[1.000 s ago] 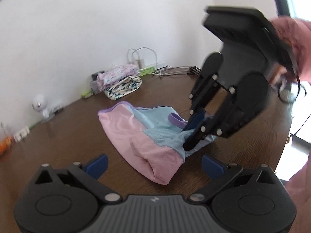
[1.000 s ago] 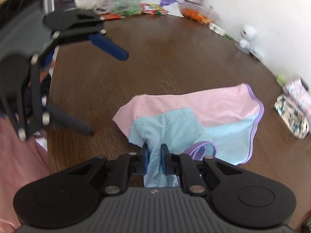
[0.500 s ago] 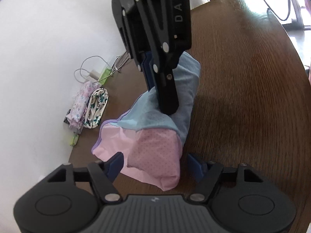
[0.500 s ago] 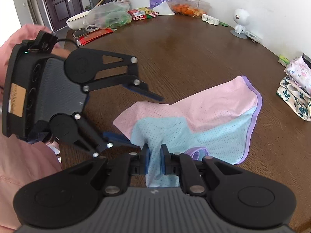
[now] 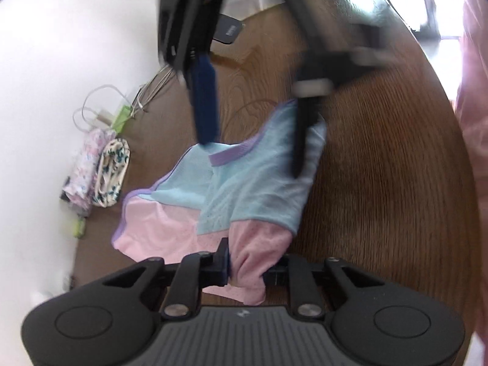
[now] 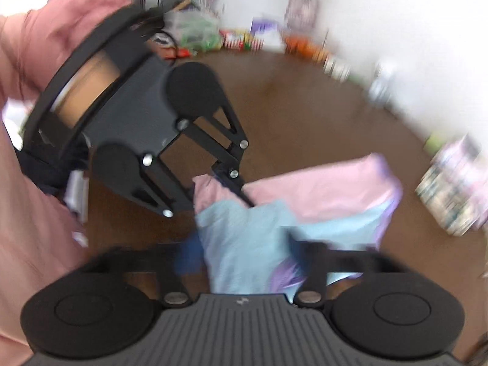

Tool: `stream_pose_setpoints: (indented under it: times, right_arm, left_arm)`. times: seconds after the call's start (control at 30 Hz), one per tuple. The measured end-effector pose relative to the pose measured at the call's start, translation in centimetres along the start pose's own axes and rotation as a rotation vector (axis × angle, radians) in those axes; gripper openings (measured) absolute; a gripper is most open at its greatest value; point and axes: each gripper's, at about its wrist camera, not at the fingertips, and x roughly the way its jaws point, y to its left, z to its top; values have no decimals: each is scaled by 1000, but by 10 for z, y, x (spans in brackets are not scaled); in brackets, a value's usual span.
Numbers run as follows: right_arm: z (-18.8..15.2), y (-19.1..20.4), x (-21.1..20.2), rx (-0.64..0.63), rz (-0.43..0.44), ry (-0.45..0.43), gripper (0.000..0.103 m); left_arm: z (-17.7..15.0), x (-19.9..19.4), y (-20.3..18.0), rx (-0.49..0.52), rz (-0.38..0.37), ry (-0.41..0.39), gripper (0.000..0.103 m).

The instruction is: Fold clothes

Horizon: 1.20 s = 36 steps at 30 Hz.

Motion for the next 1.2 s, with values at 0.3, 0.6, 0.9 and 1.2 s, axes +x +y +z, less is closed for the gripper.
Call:
stream_pose_setpoints:
  times: [0.3,0.6,0.9,1.2]
  right_arm:
    - [-42,37,26,-236,-152,-26,92]
    - [-43,10,32,-123,-11,-29,28]
    - [-26,-39,9,224,423,29,23]
    - [-25,-115,65,516,576,157,23]
  left_arm:
    - [1,-8,51,-253,-182,-26,17]
    - [-13,-4,70,-417,-326,-36,18]
    - [-15,-15,93,-527,-595,-82,28]
    - [-32,19,121,-694,-588,-50,44]
